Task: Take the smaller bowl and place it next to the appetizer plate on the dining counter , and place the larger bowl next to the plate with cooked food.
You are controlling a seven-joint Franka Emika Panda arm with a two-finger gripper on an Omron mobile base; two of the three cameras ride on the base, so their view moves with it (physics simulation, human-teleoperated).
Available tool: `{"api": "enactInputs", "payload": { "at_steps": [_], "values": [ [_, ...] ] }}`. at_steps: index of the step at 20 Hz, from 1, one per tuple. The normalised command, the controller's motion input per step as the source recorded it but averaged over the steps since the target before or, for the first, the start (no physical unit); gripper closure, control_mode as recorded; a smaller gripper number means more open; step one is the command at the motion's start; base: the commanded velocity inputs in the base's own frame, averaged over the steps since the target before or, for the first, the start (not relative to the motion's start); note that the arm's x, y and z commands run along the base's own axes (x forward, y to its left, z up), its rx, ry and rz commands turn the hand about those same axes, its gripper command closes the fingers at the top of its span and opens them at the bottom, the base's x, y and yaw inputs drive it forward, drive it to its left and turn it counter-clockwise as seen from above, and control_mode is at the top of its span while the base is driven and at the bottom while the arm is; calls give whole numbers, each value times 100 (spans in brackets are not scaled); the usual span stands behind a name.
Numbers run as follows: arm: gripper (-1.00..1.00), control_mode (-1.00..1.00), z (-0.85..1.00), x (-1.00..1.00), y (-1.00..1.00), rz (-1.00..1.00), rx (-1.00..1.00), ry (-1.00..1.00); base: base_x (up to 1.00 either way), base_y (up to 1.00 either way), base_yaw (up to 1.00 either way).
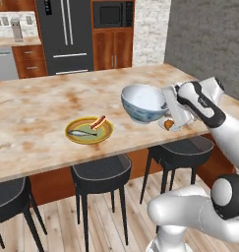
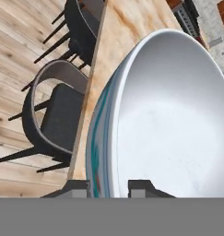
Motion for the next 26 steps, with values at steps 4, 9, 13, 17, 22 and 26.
{"api": "enactInputs", "payload": {
  "at_steps": [4,9,13,17,22,26],
  "values": [
    [100,-100,-71,85,0,0,-3,0,0,0,0],
    [100,-100,-72,70,0,0,-5,0,0,0,0],
    [100,-100,-63,72,0,0,-2,0,0,0,0],
    [100,-100,-39,50,0,0,0,9,0,0,0],
    [100,-100,-16,28,13,0,0,15,0,0,0],
    [100,-100,-15,34,21,0,0,1,0,0,0]
  ]
}}
